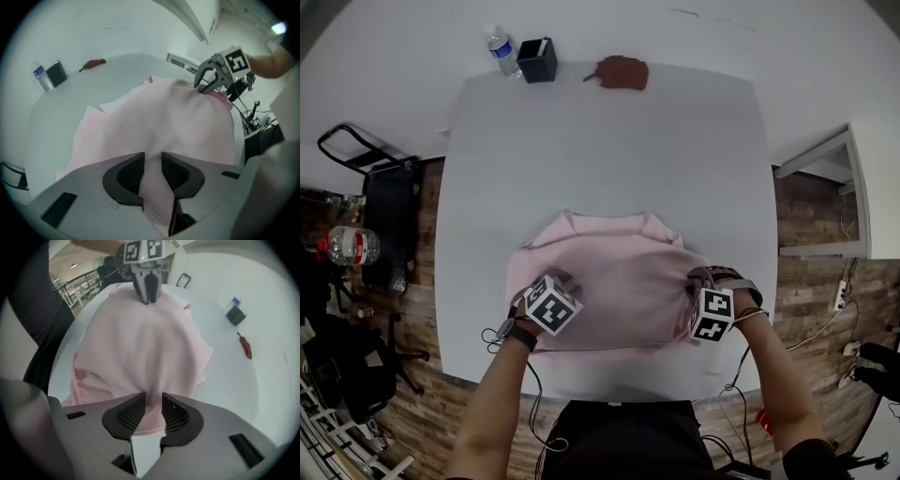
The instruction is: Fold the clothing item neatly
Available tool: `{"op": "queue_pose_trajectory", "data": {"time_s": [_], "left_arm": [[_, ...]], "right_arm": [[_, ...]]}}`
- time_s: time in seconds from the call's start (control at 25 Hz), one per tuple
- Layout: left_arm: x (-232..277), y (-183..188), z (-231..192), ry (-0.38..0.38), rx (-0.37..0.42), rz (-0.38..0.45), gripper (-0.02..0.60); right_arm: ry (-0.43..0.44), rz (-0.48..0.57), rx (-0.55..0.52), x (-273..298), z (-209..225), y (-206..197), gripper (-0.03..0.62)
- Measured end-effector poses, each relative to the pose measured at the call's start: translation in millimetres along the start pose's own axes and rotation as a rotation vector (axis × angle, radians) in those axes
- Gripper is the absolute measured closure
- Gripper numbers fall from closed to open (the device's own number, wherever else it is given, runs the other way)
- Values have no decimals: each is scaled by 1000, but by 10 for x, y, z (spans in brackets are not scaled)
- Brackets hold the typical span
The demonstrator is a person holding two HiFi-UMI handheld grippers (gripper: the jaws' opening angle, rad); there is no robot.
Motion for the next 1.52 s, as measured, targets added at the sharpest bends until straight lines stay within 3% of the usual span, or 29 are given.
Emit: {"op": "queue_pose_trajectory", "data": {"time_s": [0.28,0.36,0.4,0.52,0.64,0.76,1.04,1.52], "left_arm": [[-658,-1,19,-55,-214,310,471],[-883,-12,82,-72,-263,393,512],[-1007,-15,127,-71,-281,437,523],[-1406,-42,306,-60,-343,571,557],[-1778,-110,518,-35,-420,681,563],[-2071,-223,817,16,-442,737,568],[-2580,-468,1370,27,-527,871,577],[-2897,-484,1506,43,-481,950,578]], "right_arm": [[-164,654,427,-787,182,627,484],[-184,781,511,-975,112,815,500],[-187,834,551,-1058,49,904,539],[-214,945,651,-1250,-241,1127,559],[-221,1011,705,-1403,-617,1341,560],[-219,1055,703,-1551,-1020,1561,562],[-259,1112,678,-1811,-1727,1877,577],[-323,1159,708,-2027,-2000,2013,580]]}}
Point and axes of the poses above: the fingertips, and each gripper's own axes: x forward along the fingers, z to its right, y out of its top, the point moved 5 cm from there along -x, backward along the fingers, and after that the axes turned 10 degrees about y, right-handed, at the moved point
